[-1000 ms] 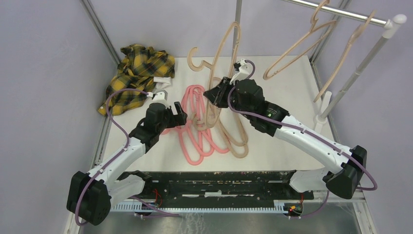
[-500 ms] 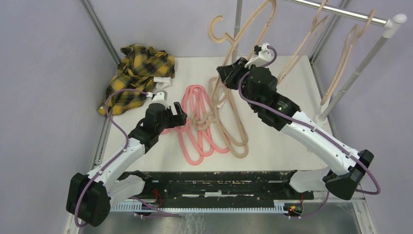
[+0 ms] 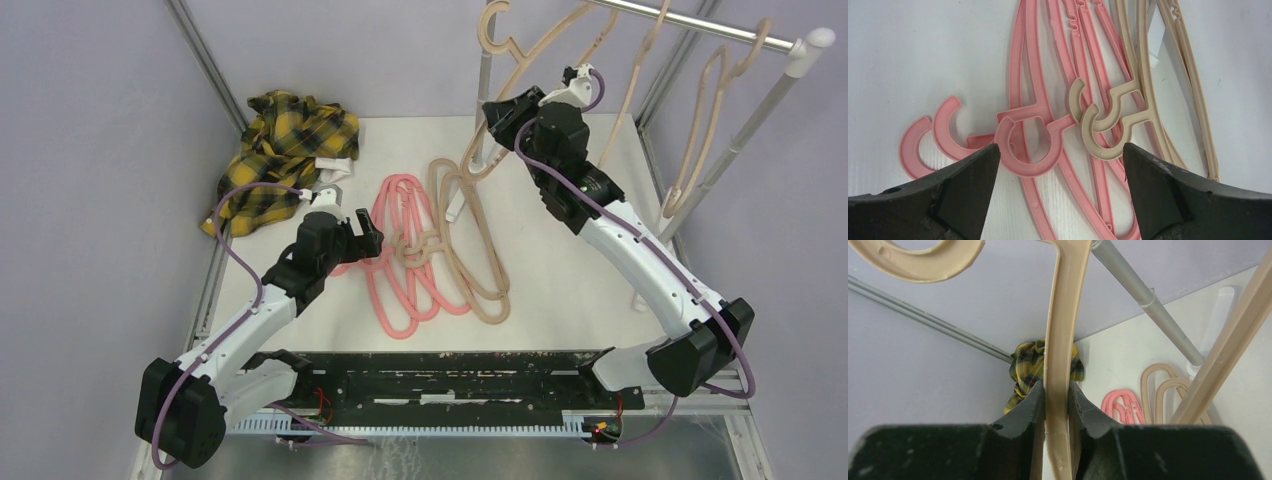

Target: Organize the hangers

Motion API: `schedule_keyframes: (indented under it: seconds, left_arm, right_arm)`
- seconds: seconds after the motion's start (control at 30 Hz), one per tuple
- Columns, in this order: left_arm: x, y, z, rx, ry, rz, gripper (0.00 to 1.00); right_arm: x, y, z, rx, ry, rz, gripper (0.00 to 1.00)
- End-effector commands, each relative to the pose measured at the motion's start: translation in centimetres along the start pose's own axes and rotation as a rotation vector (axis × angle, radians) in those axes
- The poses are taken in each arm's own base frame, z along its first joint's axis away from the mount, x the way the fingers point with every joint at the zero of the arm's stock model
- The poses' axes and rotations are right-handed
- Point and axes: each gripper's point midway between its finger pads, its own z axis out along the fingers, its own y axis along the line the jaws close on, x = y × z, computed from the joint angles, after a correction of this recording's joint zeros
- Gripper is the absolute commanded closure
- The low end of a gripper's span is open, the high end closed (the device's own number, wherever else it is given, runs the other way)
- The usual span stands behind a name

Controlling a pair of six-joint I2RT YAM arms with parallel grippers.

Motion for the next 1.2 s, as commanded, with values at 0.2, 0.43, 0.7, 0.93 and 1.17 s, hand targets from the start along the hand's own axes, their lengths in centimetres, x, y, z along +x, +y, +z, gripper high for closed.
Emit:
schedule_keyframes:
  seconds: [0.2,0.43,0.7,0.93,1.17]
  left_arm:
    - [-0.9,-0.3,0.0,0.002,-0.032,-0.030,0.01]
    - [-0.8,-0.3,0.0,0.000,-0.029,-0.028,0.01]
    - [-0.7,-0.1,0.0,-0.005,-0.029,-0.027,0.01]
    - [-0.5,-0.1,0.1,-0.006,-0.020,-0.027,0.01]
    - [0.1,0.1,0.5,-0.014,-0.003,-0.027,0.01]
  right_arm:
    - [-6.1,2.3,1.5,-0.144,-0.124,0.172,0.83]
    - [-7.7,1.5,2.7,-0.167,-0.158,0.268,0.83]
    - [-9.1,-0.3,2.9,-0.145,-0.198,0.326,0.83]
    - [-11.0,-3.2,1.7,-0.107,-0.247,0.379,0.83]
    - [-12.4,-6.3,-0.6,-0.055,-0.287,0.393,0.83]
